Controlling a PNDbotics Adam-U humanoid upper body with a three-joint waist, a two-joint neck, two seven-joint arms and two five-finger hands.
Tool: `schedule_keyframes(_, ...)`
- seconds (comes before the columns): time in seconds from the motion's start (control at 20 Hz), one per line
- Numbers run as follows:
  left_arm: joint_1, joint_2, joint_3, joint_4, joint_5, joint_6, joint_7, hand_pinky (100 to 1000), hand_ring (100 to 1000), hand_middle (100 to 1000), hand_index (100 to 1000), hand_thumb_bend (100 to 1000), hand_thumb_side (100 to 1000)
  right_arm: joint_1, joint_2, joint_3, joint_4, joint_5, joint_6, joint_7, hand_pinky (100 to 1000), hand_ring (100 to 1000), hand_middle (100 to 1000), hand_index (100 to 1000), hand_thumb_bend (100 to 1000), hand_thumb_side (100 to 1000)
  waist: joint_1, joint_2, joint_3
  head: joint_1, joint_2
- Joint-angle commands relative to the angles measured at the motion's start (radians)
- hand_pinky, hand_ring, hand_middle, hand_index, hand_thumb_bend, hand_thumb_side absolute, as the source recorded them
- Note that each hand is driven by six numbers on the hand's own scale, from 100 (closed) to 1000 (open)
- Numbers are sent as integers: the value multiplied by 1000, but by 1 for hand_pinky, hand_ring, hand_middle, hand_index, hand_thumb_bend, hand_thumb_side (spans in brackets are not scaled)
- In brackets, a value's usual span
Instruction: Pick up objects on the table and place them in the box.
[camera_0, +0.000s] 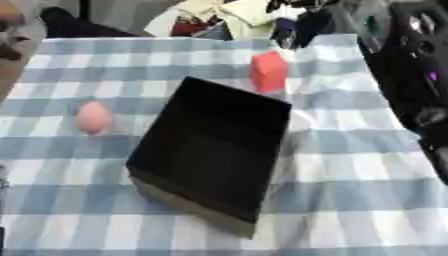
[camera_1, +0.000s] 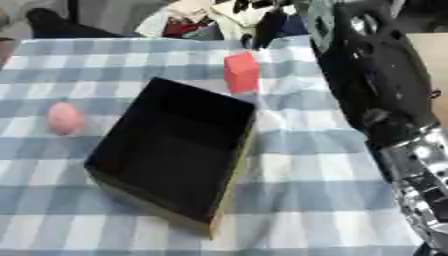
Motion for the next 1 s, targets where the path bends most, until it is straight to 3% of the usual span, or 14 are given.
schedule_keyframes(0.05,-13,11,5,-16,-1,0,-3,513,691,727,810,100,864,-34,-13,3,-2,10,2,1,1000,993,956,1000,196,444,1,-22,3,0,-7)
schedule_keyframes(0.2,-13,12,4,-16,-1,0,-4,513,691,727,811,100,863,-50,-6,7,23,54,0,-5,1000,996,962,1000,381,510,0,-21,4,-1,-6)
schedule_keyframes(0.5,-13,12,2,-16,-1,0,-7,508,691,728,810,100,859,-84,19,8,108,175,-25,-29,1000,1000,971,1000,547,513,-1,-19,6,0,-6)
schedule_keyframes(1.0,-14,16,0,-16,-3,1,-15,504,691,727,810,100,849,-122,38,0,234,324,-80,-83,1000,1000,973,1000,668,498,-7,-16,9,7,-9)
